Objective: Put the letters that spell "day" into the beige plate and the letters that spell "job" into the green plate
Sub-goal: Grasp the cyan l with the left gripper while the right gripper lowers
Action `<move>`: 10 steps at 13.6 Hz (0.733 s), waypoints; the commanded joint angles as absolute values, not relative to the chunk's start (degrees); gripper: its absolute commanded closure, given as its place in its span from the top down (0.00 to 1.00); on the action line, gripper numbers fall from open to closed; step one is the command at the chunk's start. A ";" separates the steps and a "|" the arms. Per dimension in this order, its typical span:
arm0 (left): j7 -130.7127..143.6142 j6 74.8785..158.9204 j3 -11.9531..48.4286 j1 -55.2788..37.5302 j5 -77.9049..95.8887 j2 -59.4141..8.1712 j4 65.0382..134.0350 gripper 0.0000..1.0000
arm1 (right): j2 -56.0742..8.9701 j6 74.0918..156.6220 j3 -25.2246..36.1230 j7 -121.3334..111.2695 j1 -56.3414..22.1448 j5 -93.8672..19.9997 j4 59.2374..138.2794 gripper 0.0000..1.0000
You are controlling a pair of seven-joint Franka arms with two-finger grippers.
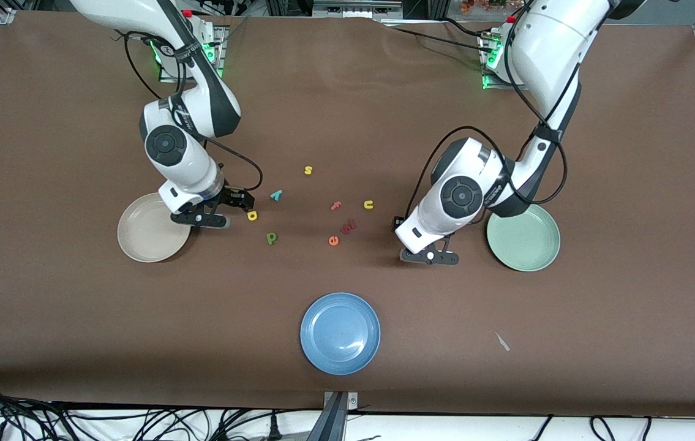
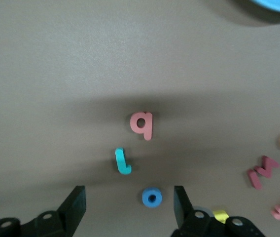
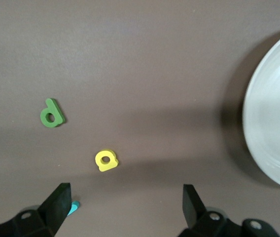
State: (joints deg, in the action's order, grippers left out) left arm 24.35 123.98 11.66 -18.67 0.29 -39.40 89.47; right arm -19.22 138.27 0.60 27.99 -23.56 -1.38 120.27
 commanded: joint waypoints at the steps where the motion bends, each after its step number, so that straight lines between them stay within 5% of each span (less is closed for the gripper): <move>1: 25.23 124.54 11.34 -19.16 -0.97 -41.65 87.71 0.66 | -19.94 142.10 -0.09 29.52 -23.55 -2.54 121.64 1.00; 10: 25.75 126.12 10.72 -19.16 -0.97 -44.82 87.89 0.54 | -26.10 147.30 -2.46 28.49 -23.55 -2.29 120.94 1.00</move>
